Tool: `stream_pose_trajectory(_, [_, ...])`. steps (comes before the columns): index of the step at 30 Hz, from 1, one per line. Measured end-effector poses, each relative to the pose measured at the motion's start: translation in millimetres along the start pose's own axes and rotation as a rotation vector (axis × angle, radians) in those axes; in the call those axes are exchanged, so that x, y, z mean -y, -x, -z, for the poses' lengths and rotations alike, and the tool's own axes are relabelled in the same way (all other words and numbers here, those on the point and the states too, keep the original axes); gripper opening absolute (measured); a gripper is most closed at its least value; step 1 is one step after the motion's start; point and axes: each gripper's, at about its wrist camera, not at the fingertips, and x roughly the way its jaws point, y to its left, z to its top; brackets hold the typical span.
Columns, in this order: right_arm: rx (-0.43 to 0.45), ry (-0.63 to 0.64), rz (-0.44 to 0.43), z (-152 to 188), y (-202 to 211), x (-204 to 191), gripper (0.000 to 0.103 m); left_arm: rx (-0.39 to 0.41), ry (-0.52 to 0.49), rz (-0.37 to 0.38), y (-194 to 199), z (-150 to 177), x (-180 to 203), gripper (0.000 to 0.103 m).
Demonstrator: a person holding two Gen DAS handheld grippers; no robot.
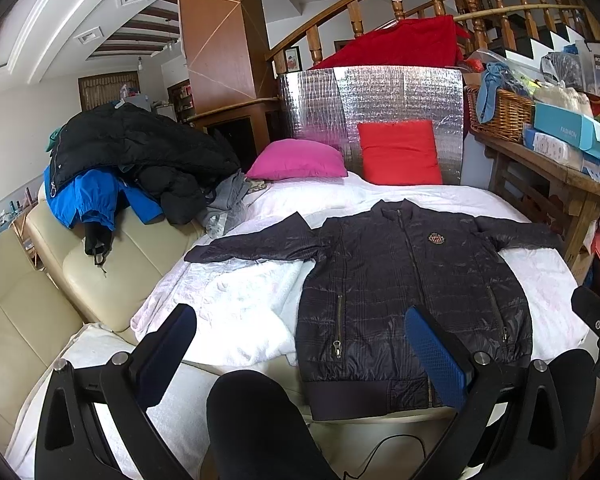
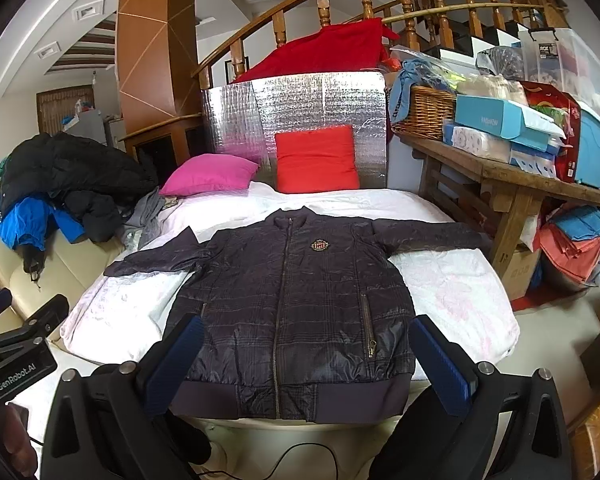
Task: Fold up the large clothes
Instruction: 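Grasp the jacket sleeve cuff with the right gripper and lift it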
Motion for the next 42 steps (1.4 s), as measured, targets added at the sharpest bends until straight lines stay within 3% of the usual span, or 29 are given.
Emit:
stream_pose_trajectory(5, [-0.001,-0.018,0.016,-4.5,-9.6,10.7,0.103,-0.028,-0.005,0.014,-19.8,-5.7,7.0,0.103])
stream_pose_trajectory(9, [0.017,-0.055,0.066,-17.0,-30.0,40.6,0.103,-0.083,-0.02,0.022,-73.9,-18.1,24.2,0.103])
stream_pose_trajectory(15, [0.024,-0.289,0.105,-42.0,-92.4,151.5,0.103,-0.29,-0.005,0.058,-221.8,-29.3,59.5,0.103])
stream_pose_trajectory(18, [-0.015,-0.423,0.111,-51.5,-142.1,216.7,0.103,-0.378,0.01,0.027,-290.9,-28.2,75.4,0.103])
stream_pose_trajectory(21, [-0.024,-0.554,0.059,-56.6,-192.6,274.5,0.103,-0.428,0.043,-0.001,-348.9,-28.5,88.4,0.103])
stream_pose_trajectory(25, [-0.042,-0.69,-0.004,-66.5,-281.1,342.7,0.103,-0.432,0.102,-0.029,-404.3,-37.5,103.4,0.103])
stream_pose_trajectory(30, [-0.052,-0.88,-0.025,-68.8,-376.1,411.1,0.103,-0.452,0.085,-0.048,-447.6,-39.2,119.0,0.103])
stream_pose_trajectory(35, [-0.017,-0.993,0.099,-64.4,-429.5,477.9,0.103,-0.536,0.068,-0.043,-476.3,-23.6,123.5,0.103])
stream_pose_trajectory(39, [-0.024,-1.06,0.035,-57.2,-467.5,507.2,0.102,-0.564,0.059,-0.05,-486.4,-18.4,130.8,0.103])
stream_pose_trajectory(42, [-0.043,-1.107,0.031,-52.7,-494.3,514.8,0.091,-0.551,0.042,-0.061,-485.8,-19.3,136.3,0.103])
